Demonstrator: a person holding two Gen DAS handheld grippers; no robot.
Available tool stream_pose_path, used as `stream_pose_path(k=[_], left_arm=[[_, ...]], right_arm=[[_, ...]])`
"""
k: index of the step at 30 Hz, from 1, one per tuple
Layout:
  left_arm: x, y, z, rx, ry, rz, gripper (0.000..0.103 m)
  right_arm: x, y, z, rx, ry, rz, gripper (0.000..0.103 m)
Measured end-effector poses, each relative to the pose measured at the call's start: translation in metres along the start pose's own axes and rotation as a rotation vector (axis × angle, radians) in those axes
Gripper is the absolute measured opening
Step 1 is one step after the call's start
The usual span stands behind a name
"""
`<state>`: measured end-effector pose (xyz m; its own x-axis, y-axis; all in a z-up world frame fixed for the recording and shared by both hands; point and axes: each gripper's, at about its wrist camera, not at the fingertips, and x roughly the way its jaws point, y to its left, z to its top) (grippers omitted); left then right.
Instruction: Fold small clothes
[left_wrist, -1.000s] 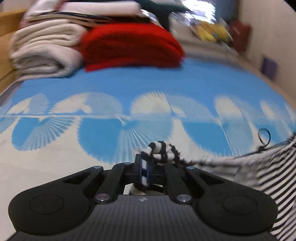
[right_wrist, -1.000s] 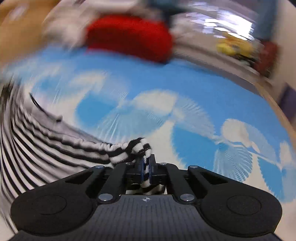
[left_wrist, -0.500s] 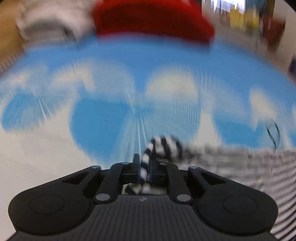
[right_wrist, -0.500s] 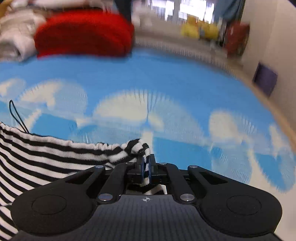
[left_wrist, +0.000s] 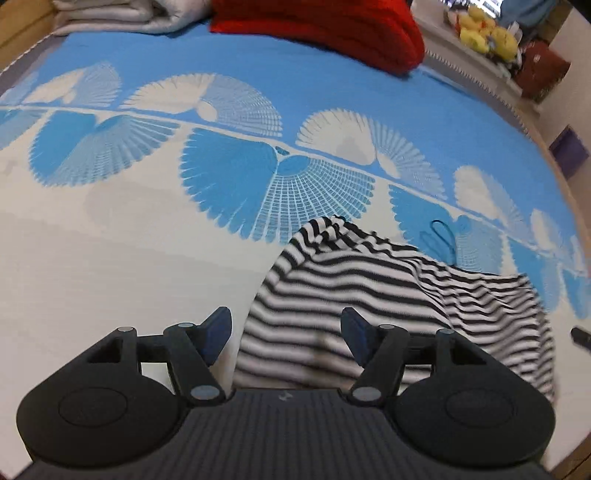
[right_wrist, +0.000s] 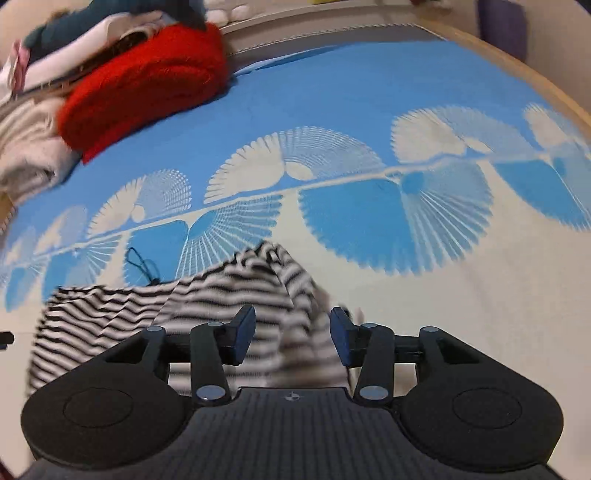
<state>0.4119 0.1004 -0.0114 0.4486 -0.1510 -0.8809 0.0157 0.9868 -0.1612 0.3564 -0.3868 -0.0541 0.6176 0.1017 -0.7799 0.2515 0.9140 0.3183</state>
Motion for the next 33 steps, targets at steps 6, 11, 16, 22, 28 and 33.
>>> stream_pose_path(k=[6,11,16,22,28,33], left_arm=[[-0.021,0.015,-0.07,0.032,0.032,-0.001,0.069],[0.014,0.022,-0.1,-0.005,0.155,0.092,0.05],[0.025,0.026,-0.094,-0.12,0.166,0.05,0.054],[0.042,0.016,-0.093,-0.091,0.214,0.075,0.051],[0.023,0.012,-0.093,-0.016,0.158,0.119,0.0],[-0.004,0.019,-0.099,-0.021,0.104,0.135,0.0]], right_arm=[[-0.036,-0.03,-0.064,0.083,0.078,0.048,0.052],[-0.032,-0.027,-0.084,0.007,0.128,-0.024,0.051],[-0.013,-0.025,-0.099,0.005,0.272,-0.006,0.052],[0.004,-0.004,-0.114,-0.11,0.379,-0.058,0.055],[-0.007,0.005,-0.112,-0.163,0.354,-0.017,0.013],[-0.054,-0.03,-0.091,0.056,0.219,0.091,0.011]])
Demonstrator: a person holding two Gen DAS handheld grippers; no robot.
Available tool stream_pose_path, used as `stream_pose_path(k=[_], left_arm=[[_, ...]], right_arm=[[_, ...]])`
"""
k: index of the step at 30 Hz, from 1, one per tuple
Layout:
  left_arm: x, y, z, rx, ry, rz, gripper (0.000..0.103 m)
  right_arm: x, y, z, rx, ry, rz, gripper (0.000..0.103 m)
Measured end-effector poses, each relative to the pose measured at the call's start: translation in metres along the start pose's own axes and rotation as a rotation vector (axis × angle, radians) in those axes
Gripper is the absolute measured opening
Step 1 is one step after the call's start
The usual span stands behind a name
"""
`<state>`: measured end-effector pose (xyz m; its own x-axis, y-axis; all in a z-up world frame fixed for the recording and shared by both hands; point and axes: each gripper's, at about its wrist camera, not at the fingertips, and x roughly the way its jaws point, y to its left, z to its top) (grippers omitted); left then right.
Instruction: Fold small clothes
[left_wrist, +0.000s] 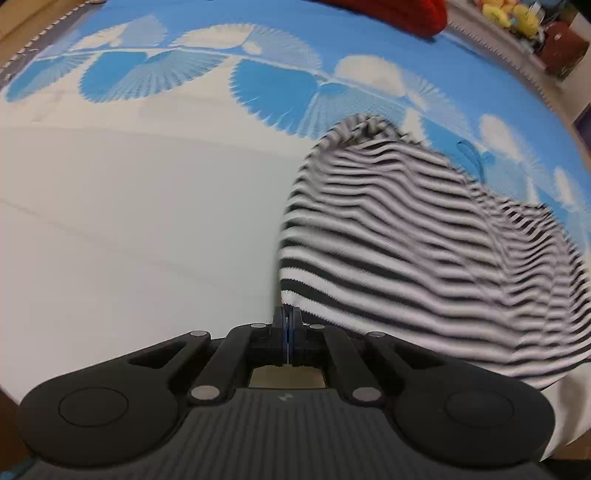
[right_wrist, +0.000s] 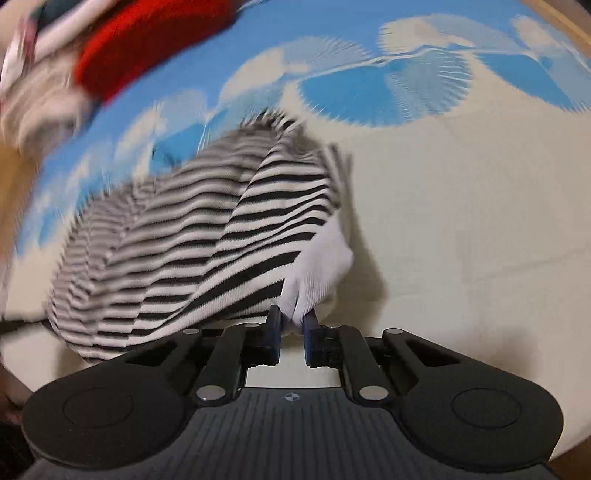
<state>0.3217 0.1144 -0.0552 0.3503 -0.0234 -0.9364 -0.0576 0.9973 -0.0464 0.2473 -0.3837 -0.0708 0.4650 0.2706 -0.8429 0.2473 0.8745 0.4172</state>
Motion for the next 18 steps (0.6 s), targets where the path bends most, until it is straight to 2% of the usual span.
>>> stream_pose_path(k=[2,4,5,6,8,10,12,13,16,17,18], left_arm=[[0.013,0.003,-0.004,-0.004,0.077,0.007,0.0],[0.022,0.002,-0.005,0.003,0.12,0.019,0.0],[0.025,0.0,-0.005,0.012,0.13,0.038,0.001],[0.026,-0.001,-0.006,0.015,0.138,0.048,0.001],[0.027,-0.005,-0.005,0.012,0.149,0.086,0.003],[0.018,-0.012,-0.001,0.034,0.092,0.13,0.012],[0.002,-0.018,0.003,0.047,-0.002,0.133,0.033],[-0.005,-0.021,0.004,0.052,-0.046,0.116,0.033],[-0.017,-0.033,0.007,0.06,-0.117,0.026,0.033],[-0.017,-0.04,0.008,0.062,-0.127,-0.005,0.033],[-0.017,-0.045,0.008,0.061,-0.131,-0.046,0.033]], right_arm=[[0.001,-0.005,-0.007,-0.027,0.047,-0.054,0.011],[0.014,-0.001,-0.016,-0.092,0.124,-0.133,0.005],[0.022,0.002,-0.021,-0.132,0.167,-0.197,0.0],[0.029,0.003,-0.026,-0.178,0.196,-0.293,0.0],[0.033,-0.004,-0.031,-0.193,0.219,-0.389,0.0],[0.022,-0.007,-0.027,-0.162,0.155,-0.367,0.0],[0.005,-0.001,-0.021,-0.166,0.047,-0.342,0.001],[-0.004,0.003,-0.019,-0.169,-0.013,-0.328,0.003],[-0.017,0.012,-0.012,-0.154,-0.117,-0.231,0.028],[-0.017,0.015,-0.011,-0.154,-0.125,-0.201,0.039],[-0.013,0.017,-0.012,-0.161,-0.118,-0.177,0.043]])
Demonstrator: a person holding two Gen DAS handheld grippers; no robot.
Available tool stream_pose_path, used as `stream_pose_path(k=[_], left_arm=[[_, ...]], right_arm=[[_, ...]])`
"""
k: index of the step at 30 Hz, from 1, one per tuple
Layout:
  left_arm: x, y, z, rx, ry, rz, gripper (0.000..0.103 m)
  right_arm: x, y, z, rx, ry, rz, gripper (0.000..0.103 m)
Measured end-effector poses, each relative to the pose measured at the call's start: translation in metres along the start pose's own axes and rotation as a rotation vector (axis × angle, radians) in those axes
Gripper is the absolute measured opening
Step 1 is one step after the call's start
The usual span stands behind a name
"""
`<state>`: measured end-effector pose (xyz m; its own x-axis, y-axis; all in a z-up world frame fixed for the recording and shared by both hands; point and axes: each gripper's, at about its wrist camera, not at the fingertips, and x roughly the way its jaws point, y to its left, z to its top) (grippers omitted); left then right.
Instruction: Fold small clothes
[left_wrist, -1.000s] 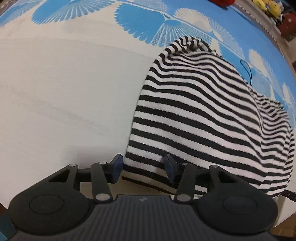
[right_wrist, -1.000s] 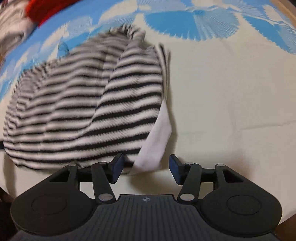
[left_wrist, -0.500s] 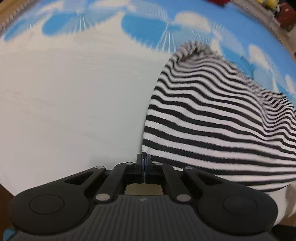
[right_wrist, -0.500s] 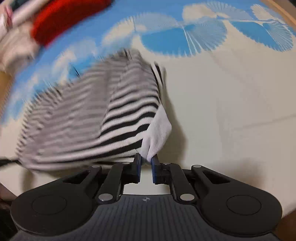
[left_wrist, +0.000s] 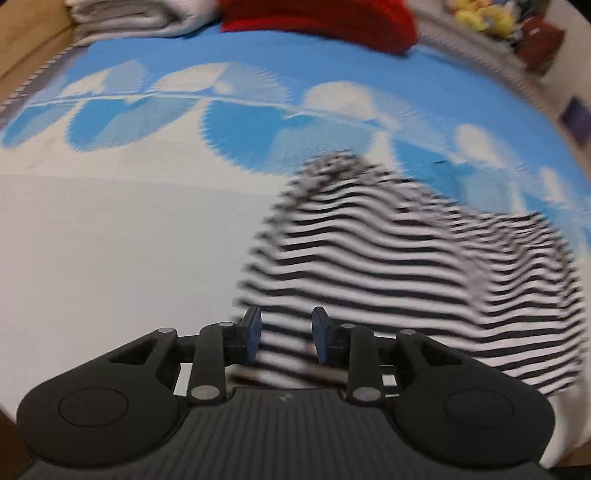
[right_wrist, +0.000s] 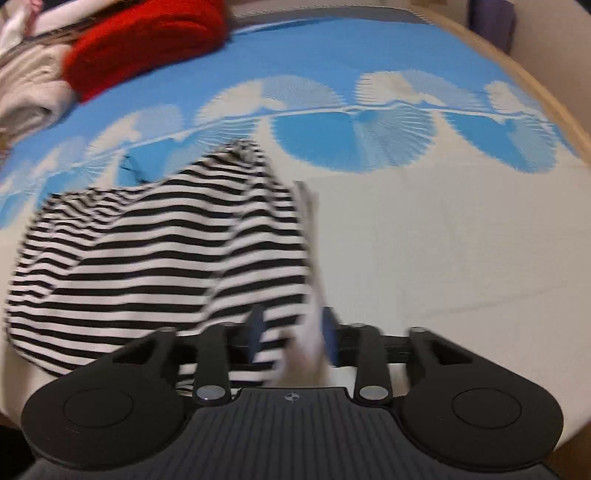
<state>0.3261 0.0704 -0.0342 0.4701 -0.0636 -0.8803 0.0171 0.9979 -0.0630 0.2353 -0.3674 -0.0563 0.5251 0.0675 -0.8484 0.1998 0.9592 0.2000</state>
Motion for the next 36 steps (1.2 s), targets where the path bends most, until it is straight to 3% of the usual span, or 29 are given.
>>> stream_pose_path(k=[3,6,8,13,16,20,22,27,31,36], left_arm=[[0.005,-0.016,0.0,0.013,0.03,-0.096,0.033],[0.018,-0.033,0.001,0.067,0.068,-0.108,0.034],[0.031,-0.043,-0.001,0.102,0.107,-0.086,0.035],[0.068,-0.046,-0.011,0.121,0.239,0.076,0.044],[0.068,-0.045,-0.005,0.074,0.229,0.082,0.044],[0.057,-0.053,0.002,0.083,0.153,0.103,0.043],[0.053,-0.055,0.008,0.079,0.118,0.102,0.043],[0.07,-0.047,0.019,0.034,0.137,0.117,0.043],[0.088,-0.037,0.021,-0.007,0.193,0.139,0.044],[0.086,-0.015,0.025,-0.119,0.182,0.136,0.044]], right_arm=[[0.02,0.013,-0.004,-0.053,0.06,0.04,0.044],[0.042,0.03,-0.015,-0.12,0.138,-0.006,0.045],[0.053,0.037,-0.02,-0.149,0.154,-0.031,0.045],[0.06,0.038,-0.018,-0.148,0.147,-0.024,0.048],[0.059,0.032,-0.009,-0.09,0.111,0.003,0.048],[0.044,0.027,0.005,-0.008,-0.041,0.038,0.048],[0.044,0.025,0.01,0.02,-0.073,0.035,0.05],[0.073,0.027,0.01,-0.015,0.023,-0.046,0.057],[0.077,0.028,0.011,-0.028,0.026,-0.059,0.062],[0.072,0.018,0.012,0.003,0.003,-0.043,0.062]])
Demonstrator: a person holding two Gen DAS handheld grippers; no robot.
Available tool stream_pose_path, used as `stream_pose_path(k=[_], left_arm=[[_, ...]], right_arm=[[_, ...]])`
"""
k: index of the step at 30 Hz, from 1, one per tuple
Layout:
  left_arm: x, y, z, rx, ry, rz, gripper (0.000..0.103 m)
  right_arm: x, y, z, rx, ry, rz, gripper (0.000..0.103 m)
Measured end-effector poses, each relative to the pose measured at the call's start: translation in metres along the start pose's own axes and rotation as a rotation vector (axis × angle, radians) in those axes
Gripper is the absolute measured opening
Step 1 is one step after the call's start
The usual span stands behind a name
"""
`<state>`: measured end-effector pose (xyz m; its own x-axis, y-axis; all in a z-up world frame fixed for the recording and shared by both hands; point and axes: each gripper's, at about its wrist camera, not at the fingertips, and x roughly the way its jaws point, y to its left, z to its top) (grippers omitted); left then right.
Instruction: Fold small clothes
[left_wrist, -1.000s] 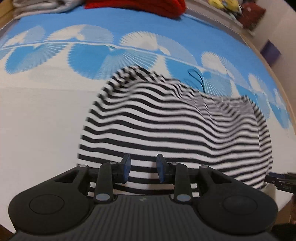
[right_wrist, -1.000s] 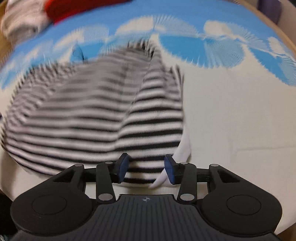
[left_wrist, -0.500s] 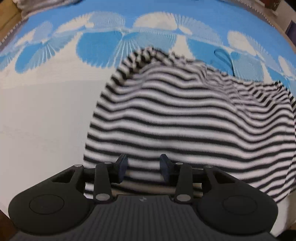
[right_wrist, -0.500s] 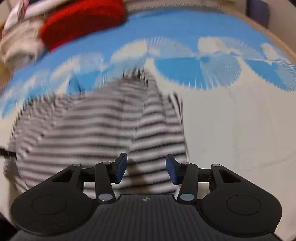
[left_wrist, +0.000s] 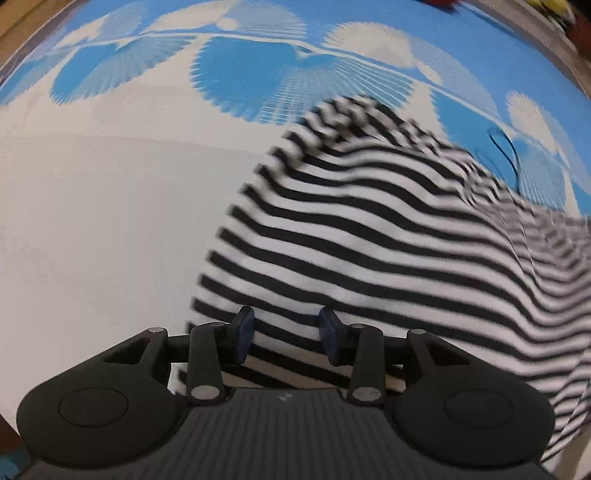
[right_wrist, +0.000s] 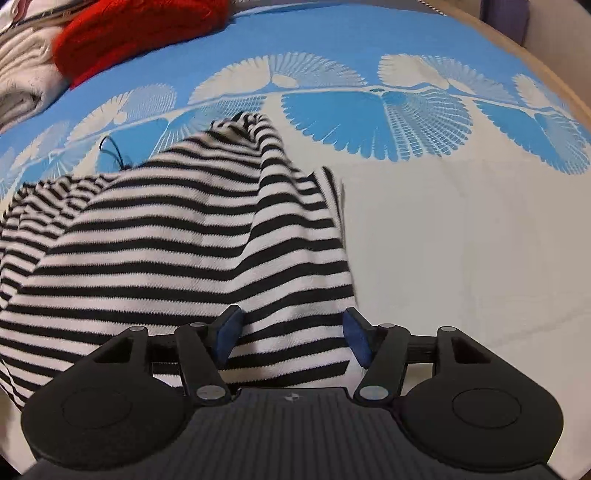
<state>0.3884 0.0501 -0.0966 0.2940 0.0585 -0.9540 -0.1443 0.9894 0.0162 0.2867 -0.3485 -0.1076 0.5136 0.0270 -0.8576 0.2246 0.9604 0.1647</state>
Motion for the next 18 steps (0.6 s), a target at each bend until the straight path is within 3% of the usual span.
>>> stream_pose_path(k=[4,8,12,15,18], left_arm=[[-0.015,0.023,0.007,-0.098,-0.043,-0.035,0.043],[-0.036,0.021,0.008,-0.055,-0.123,-0.106,0.043],[-0.03,0.004,0.006,0.005,-0.096,-0.165,0.043],[-0.012,-0.01,0.003,0.07,-0.043,-0.11,0.045],[-0.002,-0.019,-0.005,0.122,-0.002,-0.024,0.05]], right_arm=[[-0.012,-0.009,0.003,0.058,-0.07,0.008,0.062],[-0.022,-0.011,0.007,0.092,-0.122,0.049,0.062],[-0.012,-0.004,0.012,0.043,-0.087,0.045,0.062],[0.018,-0.002,0.005,0.001,0.09,-0.064,0.066],[0.019,-0.008,0.01,0.039,0.088,-0.053,0.067]])
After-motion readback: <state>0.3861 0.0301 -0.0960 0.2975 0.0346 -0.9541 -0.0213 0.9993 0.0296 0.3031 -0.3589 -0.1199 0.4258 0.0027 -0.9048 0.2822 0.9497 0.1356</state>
